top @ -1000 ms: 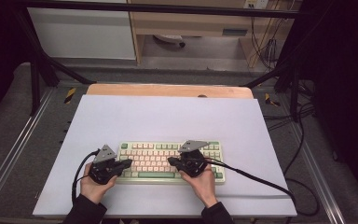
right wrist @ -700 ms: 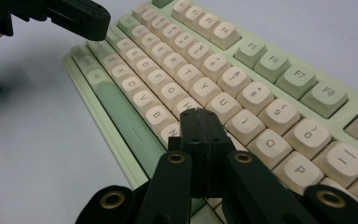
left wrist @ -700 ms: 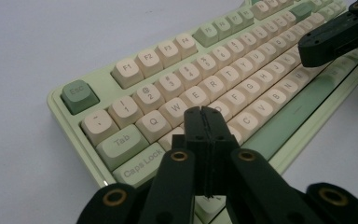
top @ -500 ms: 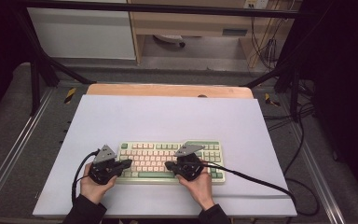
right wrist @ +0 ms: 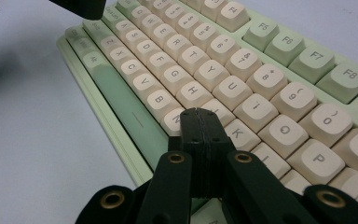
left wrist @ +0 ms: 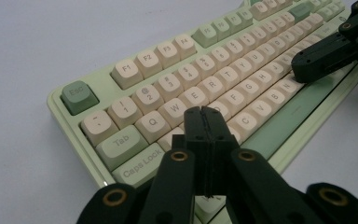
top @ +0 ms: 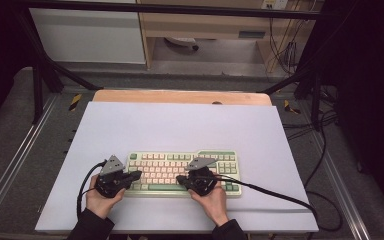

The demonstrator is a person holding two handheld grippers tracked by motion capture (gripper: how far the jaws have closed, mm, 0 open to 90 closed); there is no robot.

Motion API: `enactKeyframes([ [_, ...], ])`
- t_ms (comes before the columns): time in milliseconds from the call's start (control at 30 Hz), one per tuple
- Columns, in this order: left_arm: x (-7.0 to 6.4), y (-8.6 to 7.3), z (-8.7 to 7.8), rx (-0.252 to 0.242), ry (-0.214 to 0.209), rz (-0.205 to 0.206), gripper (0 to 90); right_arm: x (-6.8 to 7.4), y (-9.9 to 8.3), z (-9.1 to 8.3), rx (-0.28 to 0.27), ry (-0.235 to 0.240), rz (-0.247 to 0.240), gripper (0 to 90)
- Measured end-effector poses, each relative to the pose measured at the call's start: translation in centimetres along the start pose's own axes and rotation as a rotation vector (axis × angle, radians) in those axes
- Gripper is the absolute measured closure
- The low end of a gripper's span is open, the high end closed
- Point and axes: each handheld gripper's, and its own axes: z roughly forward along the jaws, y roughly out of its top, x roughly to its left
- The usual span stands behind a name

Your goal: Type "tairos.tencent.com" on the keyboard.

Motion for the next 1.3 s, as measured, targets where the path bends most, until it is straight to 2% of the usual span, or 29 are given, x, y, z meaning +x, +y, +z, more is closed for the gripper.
enactKeyframes([
  [267,0.0,0.0,-0.1,-0.002,-0.001,-0.001,89.9,0.0,0.4,-0.7,-0.015,0.007,0.006,90.0],
  [400,0.0,0.1,-0.3,-0.012,-0.005,0.001,89.0,-0.2,0.9,-1.7,-0.036,-0.011,-0.005,89.7],
  [567,0.1,0.3,-0.7,-0.027,-0.009,0.006,82.9,-0.8,1.2,-3.1,-0.056,-0.035,-0.007,82.7],
  [767,0.4,0.4,-1.0,-0.044,-0.004,0.002,64.2,-2.1,0.7,-4.7,-0.066,-0.074,0.015,68.2],
  [867,0.5,0.5,-1.1,-0.045,0.008,0.016,51.8,-2.9,0.2,-5.7,-0.078,-0.088,0.035,59.5],
  [933,0.5,0.5,-1.1,-0.038,0.010,0.028,45.6,-3.3,-0.2,-6.4,-0.087,-0.095,0.050,51.3],
  [1067,0.7,0.4,-1.2,-0.027,0.007,0.039,33.7,-4.3,-0.9,-7.8,-0.091,-0.141,0.055,36.4],
  [1167,0.9,0.4,-1.3,-0.017,-0.001,0.044,24.4,-5.1,-1.4,-8.5,-0.088,-0.137,0.074,26.6],
  [1300,1.1,0.1,-1.5,0.001,0.020,0.053,12.6,-6.3,-2.6,-9.7,-0.096,-0.162,0.112,16.2],
])
